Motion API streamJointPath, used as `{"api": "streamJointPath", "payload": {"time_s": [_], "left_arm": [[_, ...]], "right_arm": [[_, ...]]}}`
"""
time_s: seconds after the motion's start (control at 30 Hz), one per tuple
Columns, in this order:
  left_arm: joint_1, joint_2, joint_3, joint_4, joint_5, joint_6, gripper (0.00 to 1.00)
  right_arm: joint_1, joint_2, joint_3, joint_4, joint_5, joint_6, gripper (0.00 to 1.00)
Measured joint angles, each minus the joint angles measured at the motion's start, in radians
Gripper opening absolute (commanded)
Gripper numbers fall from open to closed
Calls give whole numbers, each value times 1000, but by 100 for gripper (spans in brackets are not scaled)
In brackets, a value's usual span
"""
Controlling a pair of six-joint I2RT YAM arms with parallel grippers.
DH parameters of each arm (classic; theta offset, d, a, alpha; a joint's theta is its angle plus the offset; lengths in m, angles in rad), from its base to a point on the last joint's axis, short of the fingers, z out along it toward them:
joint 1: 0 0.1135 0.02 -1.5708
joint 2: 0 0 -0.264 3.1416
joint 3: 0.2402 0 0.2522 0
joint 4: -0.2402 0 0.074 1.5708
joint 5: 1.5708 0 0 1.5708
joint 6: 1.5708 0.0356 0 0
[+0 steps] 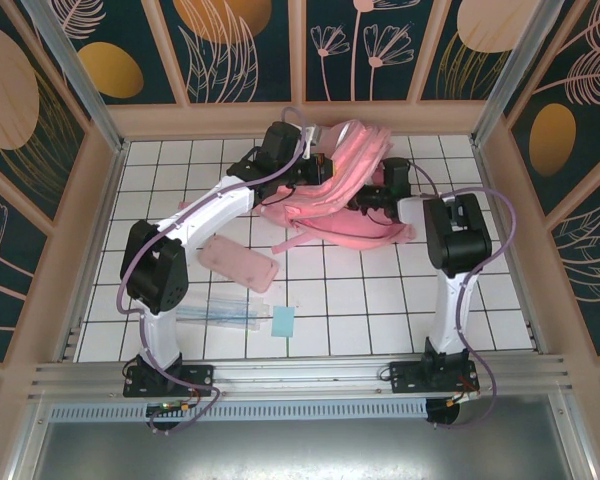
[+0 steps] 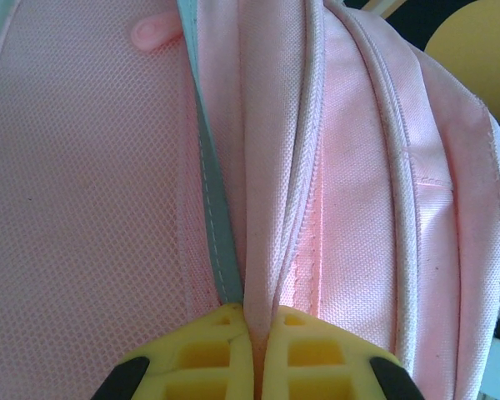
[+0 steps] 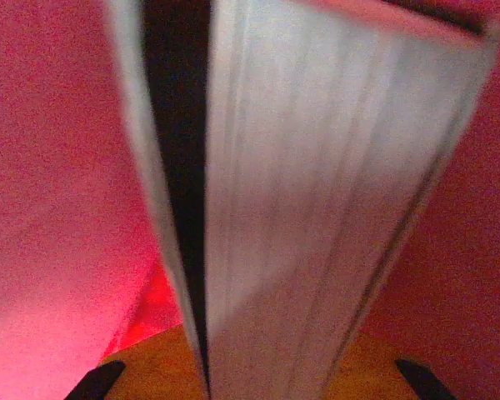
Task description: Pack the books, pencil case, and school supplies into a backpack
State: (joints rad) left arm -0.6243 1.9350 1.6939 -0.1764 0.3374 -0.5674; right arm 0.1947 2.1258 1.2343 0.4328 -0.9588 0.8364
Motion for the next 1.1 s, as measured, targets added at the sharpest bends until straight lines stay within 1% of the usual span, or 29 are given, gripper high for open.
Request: {"api": "streamJointPath", "payload": {"time_s": [0.07,0.1,0.2,0.27,0.37,0.47,0.67,0.8,0.87,0.9,1.03,1.1], "left_arm": [[0,0,0,0,0,-3,0],[1,0,0,0,0,-3,0],[4,0,-3,7,-6,-11,0],[6,0,-5,10,-21,-14,0],[6,0,-6,16,-40,-23,0],[5,0,-6,24,-42,-38,0],[-1,3,-4,51,-55,-56,0],[-3,17,2,68,-61,-72,0],[-4,26,2,80,-58,-83,0],[-5,30,2,85,-56,-90,0],[-8,47,2,105,-53,-106,0],[-8,49,2,114,-53,-113,0]], "right_arm": [[3,14,27,-4,7,0,0],[6,16,33,-4,8,0,4],[23,67,124,-33,15,8,21],[34,77,136,-38,30,8,31],[37,58,106,-47,63,-10,47],[23,-24,13,-80,107,-42,57],[-66,-272,-155,-183,185,-113,60],[-140,-423,-220,-274,229,-183,69],[-174,-489,-238,-323,249,-218,69],[-184,-507,-238,-344,260,-233,68],[-196,-539,-226,-439,316,-306,58],[-193,-542,-227,-470,341,-323,47]]}}
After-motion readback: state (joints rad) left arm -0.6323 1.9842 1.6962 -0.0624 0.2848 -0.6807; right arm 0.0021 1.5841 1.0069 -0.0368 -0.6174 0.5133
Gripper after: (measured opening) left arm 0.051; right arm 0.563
